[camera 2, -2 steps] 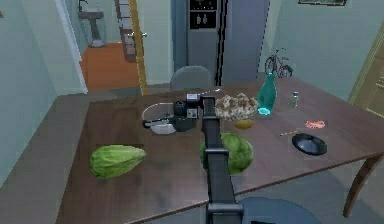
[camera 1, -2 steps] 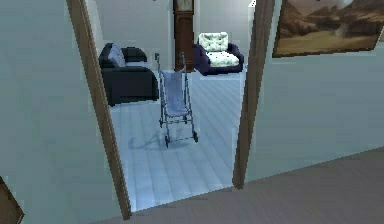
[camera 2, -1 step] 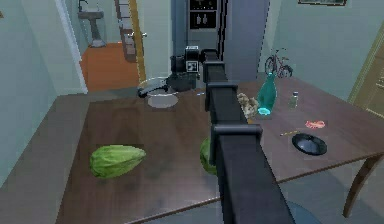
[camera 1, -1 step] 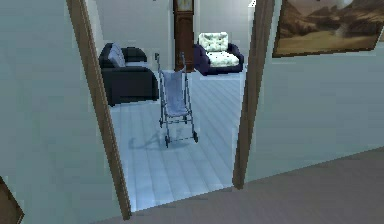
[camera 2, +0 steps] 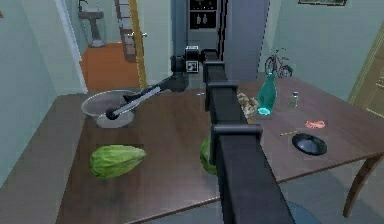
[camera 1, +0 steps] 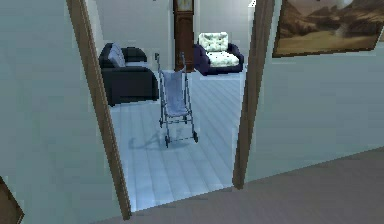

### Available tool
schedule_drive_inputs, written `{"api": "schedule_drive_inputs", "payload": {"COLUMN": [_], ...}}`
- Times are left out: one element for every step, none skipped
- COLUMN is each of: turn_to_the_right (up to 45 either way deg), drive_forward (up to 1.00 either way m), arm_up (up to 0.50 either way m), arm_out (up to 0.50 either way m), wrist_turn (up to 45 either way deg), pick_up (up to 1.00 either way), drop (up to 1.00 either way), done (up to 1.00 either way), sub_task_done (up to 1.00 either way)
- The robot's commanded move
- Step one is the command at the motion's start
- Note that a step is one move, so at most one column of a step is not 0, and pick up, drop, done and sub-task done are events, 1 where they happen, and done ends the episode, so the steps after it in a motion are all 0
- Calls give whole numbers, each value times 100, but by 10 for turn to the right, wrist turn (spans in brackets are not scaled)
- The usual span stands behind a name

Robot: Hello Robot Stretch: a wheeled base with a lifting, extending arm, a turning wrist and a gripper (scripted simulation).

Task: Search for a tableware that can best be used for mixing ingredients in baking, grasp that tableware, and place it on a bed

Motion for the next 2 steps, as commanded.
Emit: {"api": "schedule_drive_inputs", "payload": {"turn_to_the_right": [0,0], "drive_forward": [0,0], "arm_up": [0,0], "arm_out": [0,0], "wrist_turn": [-450,-60], "pick_up": [0,0], "drop": [0,0], "done": [0,0], "sub_task_done": [0,0]}}
